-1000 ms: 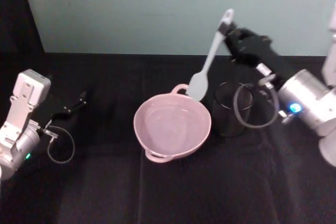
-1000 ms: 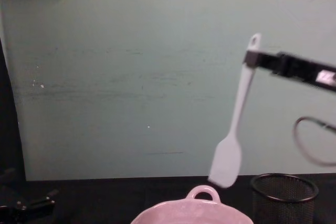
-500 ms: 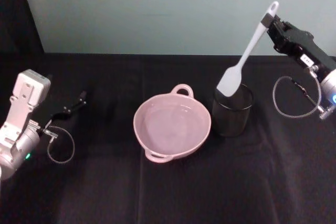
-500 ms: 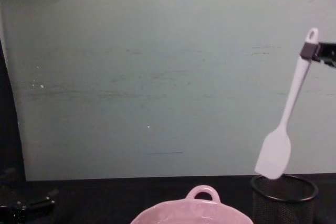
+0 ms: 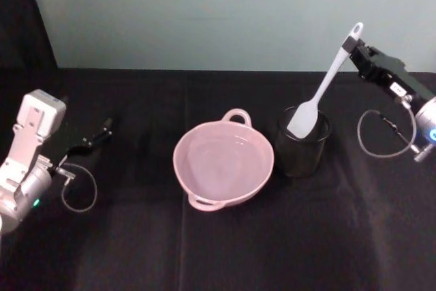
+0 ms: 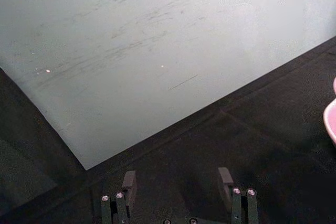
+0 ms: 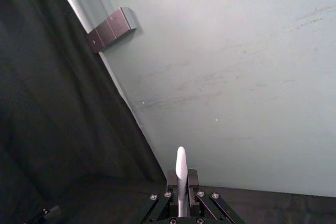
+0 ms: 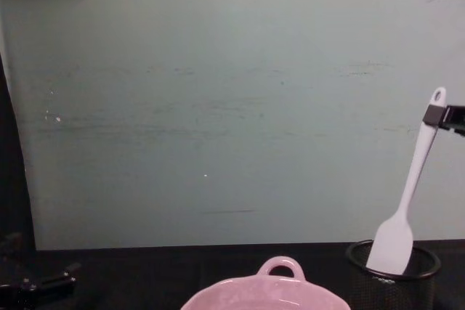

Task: Use the one hand to pick up the spoon and stir the clear water in the bowl.

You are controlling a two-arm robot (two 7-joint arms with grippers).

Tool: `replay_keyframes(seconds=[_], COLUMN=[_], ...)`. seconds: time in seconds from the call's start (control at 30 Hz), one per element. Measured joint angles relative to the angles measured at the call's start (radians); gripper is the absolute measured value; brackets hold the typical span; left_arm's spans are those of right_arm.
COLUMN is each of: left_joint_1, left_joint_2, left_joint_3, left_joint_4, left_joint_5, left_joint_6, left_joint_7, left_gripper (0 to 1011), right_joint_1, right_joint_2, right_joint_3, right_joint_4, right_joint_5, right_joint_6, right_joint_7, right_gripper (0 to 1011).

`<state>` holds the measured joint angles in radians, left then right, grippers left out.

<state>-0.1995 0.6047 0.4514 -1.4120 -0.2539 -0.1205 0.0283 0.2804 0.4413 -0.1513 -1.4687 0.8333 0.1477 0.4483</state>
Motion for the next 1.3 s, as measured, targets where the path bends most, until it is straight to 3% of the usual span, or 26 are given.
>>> replay_keyframes(seconds=[0.47, 1.3], left_joint_1=[0.000, 0.000], left_joint_2=[0.000, 0.000], left_joint_3=[0.000, 0.000], left_joint_4=[0.000, 0.000], left_joint_5=[0.000, 0.000], left_joint_6=[0.000, 0.000], left_joint_7=[0.000, 0.000], left_gripper=[1011, 1011], right_joint_1=[0.030, 0.043], right_joint_2=[-0.003, 0.022], right_joint_3=[-0.049, -0.113], right_joint_4=[0.111, 0.164], right_joint_5=[0.031, 0.073], right_joint_6=[-0.014, -0.037], right_joint_7=[0.014, 0.006], right_gripper=[109, 109])
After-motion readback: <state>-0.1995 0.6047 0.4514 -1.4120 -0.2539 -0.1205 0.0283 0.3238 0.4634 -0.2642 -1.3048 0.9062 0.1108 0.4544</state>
